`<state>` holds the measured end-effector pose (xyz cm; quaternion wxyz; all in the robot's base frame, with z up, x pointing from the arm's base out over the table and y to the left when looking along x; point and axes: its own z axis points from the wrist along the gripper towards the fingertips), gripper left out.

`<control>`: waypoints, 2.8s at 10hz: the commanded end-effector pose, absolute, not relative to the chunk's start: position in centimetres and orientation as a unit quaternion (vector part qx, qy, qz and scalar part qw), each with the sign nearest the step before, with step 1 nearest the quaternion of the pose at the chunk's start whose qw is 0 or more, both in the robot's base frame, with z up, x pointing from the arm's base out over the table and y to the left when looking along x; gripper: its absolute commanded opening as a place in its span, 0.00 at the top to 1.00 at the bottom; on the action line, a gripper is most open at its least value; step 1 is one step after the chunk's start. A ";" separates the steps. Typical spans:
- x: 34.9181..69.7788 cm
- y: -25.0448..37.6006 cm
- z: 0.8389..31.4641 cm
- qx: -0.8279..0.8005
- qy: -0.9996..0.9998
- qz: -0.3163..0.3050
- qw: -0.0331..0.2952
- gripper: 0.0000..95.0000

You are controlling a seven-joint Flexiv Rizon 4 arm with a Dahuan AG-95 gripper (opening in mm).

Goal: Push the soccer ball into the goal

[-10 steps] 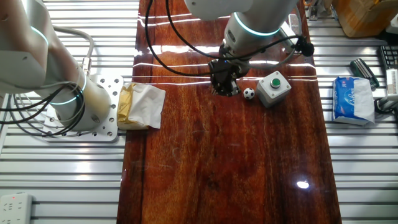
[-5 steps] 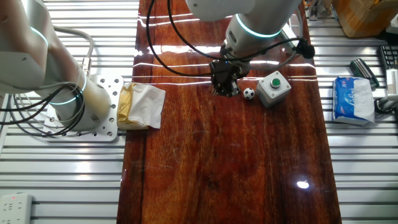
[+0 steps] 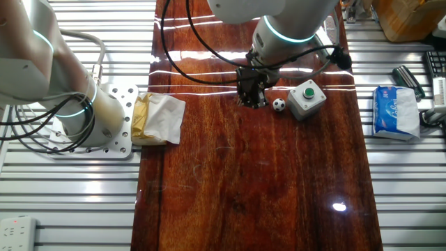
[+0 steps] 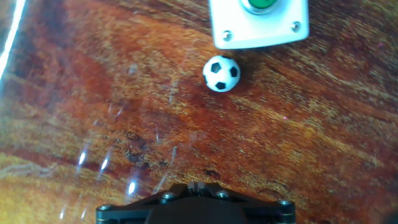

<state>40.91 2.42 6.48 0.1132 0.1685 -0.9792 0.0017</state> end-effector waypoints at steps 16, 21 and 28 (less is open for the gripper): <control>49.4 2.1 5.3 0.137 -0.988 0.054 0.049 1.00; 52.3 2.7 5.1 0.151 -0.985 0.075 0.041 1.00; 53.4 2.7 3.4 0.119 -0.992 0.035 -0.012 1.00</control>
